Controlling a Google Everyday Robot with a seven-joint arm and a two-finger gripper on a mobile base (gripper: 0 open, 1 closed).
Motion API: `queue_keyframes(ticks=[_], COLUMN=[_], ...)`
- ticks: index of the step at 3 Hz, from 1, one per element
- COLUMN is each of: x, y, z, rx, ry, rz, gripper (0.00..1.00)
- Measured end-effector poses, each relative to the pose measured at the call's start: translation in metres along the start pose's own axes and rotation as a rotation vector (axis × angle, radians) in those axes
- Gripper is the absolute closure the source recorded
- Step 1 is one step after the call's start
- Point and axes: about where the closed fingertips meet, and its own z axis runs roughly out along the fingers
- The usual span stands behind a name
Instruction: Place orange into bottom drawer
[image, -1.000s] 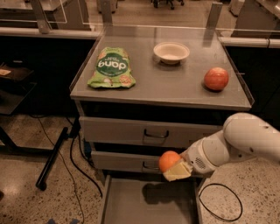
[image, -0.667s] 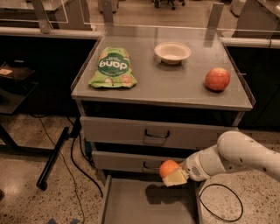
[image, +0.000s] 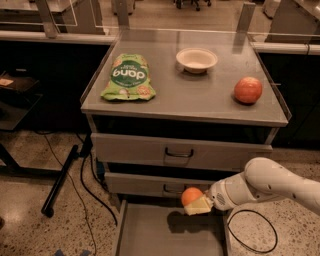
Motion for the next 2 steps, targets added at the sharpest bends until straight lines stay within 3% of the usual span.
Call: queue_keyframes(ticks=[2], x=[0.084], y=[-0.049], z=[0.106], rx=[-0.08], ry=[0.057], rz=[0.245], gripper=[1.0])
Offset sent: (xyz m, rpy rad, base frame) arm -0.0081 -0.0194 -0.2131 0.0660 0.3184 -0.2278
